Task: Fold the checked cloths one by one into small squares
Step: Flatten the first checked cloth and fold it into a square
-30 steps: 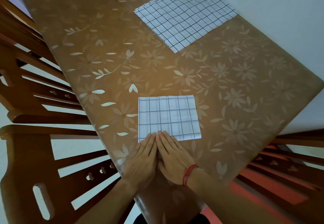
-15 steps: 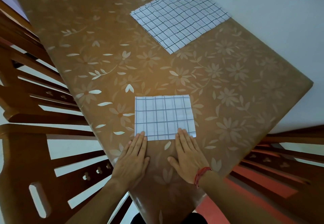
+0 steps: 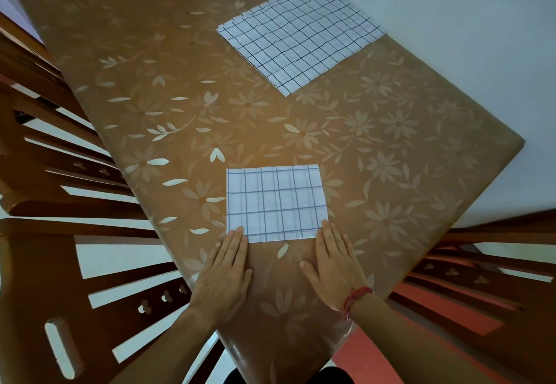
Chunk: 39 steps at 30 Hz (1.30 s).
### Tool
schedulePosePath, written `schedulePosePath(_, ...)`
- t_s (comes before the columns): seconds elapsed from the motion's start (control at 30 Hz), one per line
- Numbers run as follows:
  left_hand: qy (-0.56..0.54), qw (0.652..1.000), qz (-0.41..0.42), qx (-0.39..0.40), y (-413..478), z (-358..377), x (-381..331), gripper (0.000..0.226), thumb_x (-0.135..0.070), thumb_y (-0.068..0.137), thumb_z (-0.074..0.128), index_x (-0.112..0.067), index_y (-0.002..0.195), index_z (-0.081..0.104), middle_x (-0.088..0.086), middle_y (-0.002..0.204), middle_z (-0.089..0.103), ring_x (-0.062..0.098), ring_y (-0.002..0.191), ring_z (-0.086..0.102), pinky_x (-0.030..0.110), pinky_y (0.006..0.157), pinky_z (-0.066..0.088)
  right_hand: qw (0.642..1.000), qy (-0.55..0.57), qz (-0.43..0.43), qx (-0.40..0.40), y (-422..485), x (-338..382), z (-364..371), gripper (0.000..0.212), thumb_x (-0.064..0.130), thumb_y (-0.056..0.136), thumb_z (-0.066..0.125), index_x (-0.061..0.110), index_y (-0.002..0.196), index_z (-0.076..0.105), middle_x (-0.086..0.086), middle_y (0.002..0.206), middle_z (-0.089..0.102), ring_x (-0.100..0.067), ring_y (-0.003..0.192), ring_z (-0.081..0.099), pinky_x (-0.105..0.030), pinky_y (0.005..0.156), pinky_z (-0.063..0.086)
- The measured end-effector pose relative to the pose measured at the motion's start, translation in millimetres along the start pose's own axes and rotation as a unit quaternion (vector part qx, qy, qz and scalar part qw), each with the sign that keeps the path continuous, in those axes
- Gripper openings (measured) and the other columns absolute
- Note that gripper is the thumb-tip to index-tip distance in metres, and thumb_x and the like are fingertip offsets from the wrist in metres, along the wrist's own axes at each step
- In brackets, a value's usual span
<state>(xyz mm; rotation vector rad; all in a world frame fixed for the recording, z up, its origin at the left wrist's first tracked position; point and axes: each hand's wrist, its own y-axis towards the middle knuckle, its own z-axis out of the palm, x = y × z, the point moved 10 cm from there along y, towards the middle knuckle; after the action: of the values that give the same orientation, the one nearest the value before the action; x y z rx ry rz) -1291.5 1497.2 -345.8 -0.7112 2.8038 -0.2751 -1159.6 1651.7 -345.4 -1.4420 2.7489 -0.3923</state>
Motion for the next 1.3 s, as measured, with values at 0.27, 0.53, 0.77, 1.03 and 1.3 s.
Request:
schedulePosePath(0.27,-0.078,0.997,-0.010,-0.020,45.8,-20.7,-18.4,0.064,-0.037,0.097,0.014,-0.002,0.150,0.028,0.012,0.159,0.020,0.024,0.148,0.016,0.039,0.118,0.020,0.931,0.312,0.181,-0.054,56.6,-40.2,-48.7,0.034,0.048,0.086,0.040,0.028,0.108,0.057,0.005,0.098,0.061,-0.018,0.091,0.056,-0.032,0.076,0.047)
schedulePosePath(0.53,-0.081,0.996,-0.018,0.031,61.8,-13.0,-32.1,0.057,-0.033,0.103,0.009,-0.009,0.154,0.005,0.004,0.163,-0.006,0.017,0.149,-0.007,0.026,0.116,-0.006,0.811,0.469,0.350,0.012,83.0,-62.2,-53.7,0.030,0.026,0.087,0.050,0.001,0.085,0.064,-0.008,0.073,0.059,-0.021,0.065,0.051,-0.028,0.057,0.040)
schedulePosePath(0.77,-0.092,0.995,-0.007,0.030,60.8,-8.1,-30.8,0.080,-0.043,0.085,-0.012,-0.009,0.154,0.009,0.005,0.162,-0.002,0.017,0.149,-0.005,0.028,0.118,-0.002,0.799,0.489,0.349,0.038,96.6,-61.3,-48.2,0.021,0.029,0.081,0.061,0.013,0.072,0.051,-0.003,0.064,0.044,-0.021,0.062,0.044,-0.032,0.061,0.041)
schedulePosePath(1.03,-0.133,0.991,-0.010,0.025,58.5,-15.4,-33.9,0.115,-0.068,0.072,-0.036,-0.006,0.153,0.018,0.005,0.162,0.004,0.018,0.149,0.000,0.029,0.119,0.002,0.825,0.470,0.308,0.054,103.1,-51.7,-45.1,0.026,0.025,0.080,0.069,0.011,0.065,0.054,-0.003,0.060,0.049,-0.017,0.056,0.046,-0.026,0.054,0.041)
schedulePosePath(1.3,-0.096,0.995,-0.017,0.006,61.8,-16.1,-35.7,0.068,-0.046,0.092,0.028,-0.003,0.143,0.041,0.014,0.154,0.032,0.027,0.144,0.028,0.040,0.115,0.024,0.777,0.527,0.340,0.060,79.0,-55.5,-34.4,0.009,0.020,0.083,0.072,0.011,0.085,0.073,-0.003,0.072,0.062,-0.017,0.067,0.058,-0.038,0.065,0.060)
